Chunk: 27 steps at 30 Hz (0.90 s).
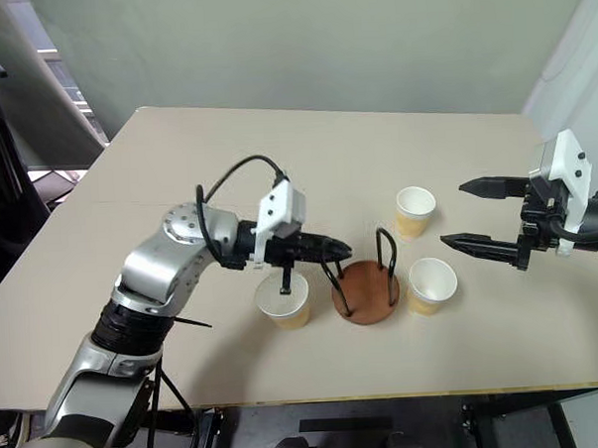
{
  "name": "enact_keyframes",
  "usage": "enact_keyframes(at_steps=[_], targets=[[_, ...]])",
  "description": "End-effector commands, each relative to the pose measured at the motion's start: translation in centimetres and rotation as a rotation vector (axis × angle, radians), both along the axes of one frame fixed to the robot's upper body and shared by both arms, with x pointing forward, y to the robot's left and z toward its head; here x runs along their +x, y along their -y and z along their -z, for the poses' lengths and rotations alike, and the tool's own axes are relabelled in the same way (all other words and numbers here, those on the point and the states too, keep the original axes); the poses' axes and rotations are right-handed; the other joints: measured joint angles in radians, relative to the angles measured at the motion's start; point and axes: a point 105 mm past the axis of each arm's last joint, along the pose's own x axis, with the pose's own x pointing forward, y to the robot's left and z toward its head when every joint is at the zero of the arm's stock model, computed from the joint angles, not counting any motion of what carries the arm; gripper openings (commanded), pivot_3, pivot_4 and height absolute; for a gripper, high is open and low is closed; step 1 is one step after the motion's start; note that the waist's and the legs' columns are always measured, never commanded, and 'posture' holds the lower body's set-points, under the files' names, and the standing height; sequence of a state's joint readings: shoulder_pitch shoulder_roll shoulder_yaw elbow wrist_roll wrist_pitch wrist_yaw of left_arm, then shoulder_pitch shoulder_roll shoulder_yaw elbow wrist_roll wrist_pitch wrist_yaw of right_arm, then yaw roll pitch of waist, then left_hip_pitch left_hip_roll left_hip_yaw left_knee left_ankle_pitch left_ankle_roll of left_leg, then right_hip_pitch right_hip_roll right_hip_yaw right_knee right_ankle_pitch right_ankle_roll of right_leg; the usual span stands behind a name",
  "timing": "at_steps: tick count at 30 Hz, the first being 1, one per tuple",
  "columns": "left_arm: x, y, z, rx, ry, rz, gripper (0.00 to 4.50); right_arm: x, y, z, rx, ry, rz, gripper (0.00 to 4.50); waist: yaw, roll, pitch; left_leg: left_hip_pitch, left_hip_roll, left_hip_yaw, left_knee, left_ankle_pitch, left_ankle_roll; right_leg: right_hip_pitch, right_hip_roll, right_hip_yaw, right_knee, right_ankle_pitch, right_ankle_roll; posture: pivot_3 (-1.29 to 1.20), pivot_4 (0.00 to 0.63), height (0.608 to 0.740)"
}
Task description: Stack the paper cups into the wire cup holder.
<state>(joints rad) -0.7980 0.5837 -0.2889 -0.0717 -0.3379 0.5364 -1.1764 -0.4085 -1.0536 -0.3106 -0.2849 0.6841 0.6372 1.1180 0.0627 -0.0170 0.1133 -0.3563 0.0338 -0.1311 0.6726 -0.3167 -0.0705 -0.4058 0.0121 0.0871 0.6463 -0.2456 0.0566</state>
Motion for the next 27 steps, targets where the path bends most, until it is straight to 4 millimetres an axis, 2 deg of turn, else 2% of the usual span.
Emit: enact_keyframes(at_steps=[1, 7, 11, 15, 23, 27], targets=[[-1.1, -0.1, -0.1, 0.036, 0.043, 0.064, 0.03, -0.7, 0.3, -1.6, -0.007, 0.075, 0.009, 4.50, 0.000, 0.000, 0.000, 0.000, 0.000, 0.000, 0.000, 0.000, 0.000, 0.000, 0.000, 0.000, 0.000, 0.000, 0.000, 0.00, 0.150, 0.740], [-1.2, -0.3, 0.9, 0.071, 0.035, 0.081, 0.03, -1.4, 0.2, -1.2, -0.020, 0.048, -0.016, 4.50, 0.002, 0.000, 0.000, 0.000, 0.000, -0.001, 0.001, -0.001, 0.001, 0.001, 0.000, 0.000, 0.000, 0.000, 0.001, 0.00, 0.150, 0.740], [-1.2, -0.3, 1.2, 0.078, 0.028, 0.090, 0.03, -4.0, -0.7, -0.1, -0.060, -0.049, -0.153, 4.50, 0.004, 0.000, 0.000, -0.002, -0.001, 0.000, 0.002, -0.001, 0.002, 0.001, -0.001, 0.000, -0.001, -0.001, 0.001, 0.00, 0.150, 0.740], [-1.3, -0.5, 1.7, 0.094, 0.024, 0.092, 0.03, -5.7, -1.5, 0.2, -0.062, -0.105, -0.228, 4.50, 0.002, 0.000, 0.000, -0.002, -0.002, 0.001, 0.002, -0.002, 0.003, 0.001, 0.000, 0.000, -0.001, -0.001, 0.002, 0.00, 0.150, 0.740], [-1.4, -0.9, 2.6, 0.134, 0.028, 0.091, 0.03, -5.2, -1.8, 0.1, -0.047, -0.085, -0.201, 4.50, 0.001, 0.000, 0.000, 0.002, -0.002, 0.001, 0.003, -0.002, 0.004, 0.005, 0.000, 0.000, -0.001, -0.001, 0.002, 0.00, 0.150, 0.740], [-0.7, -1.0, 3.1, 0.170, 0.089, 0.054, 0.03, -5.1, -1.8, 0.1, -0.044, -0.078, -0.196, 4.50, 0.001, 0.000, 0.000, 0.002, -0.002, 0.001, 0.003, -0.003, 0.005, 0.005, 0.000, 0.000, -0.001, -0.001, 0.002, 0.00, 0.150, 0.740]])
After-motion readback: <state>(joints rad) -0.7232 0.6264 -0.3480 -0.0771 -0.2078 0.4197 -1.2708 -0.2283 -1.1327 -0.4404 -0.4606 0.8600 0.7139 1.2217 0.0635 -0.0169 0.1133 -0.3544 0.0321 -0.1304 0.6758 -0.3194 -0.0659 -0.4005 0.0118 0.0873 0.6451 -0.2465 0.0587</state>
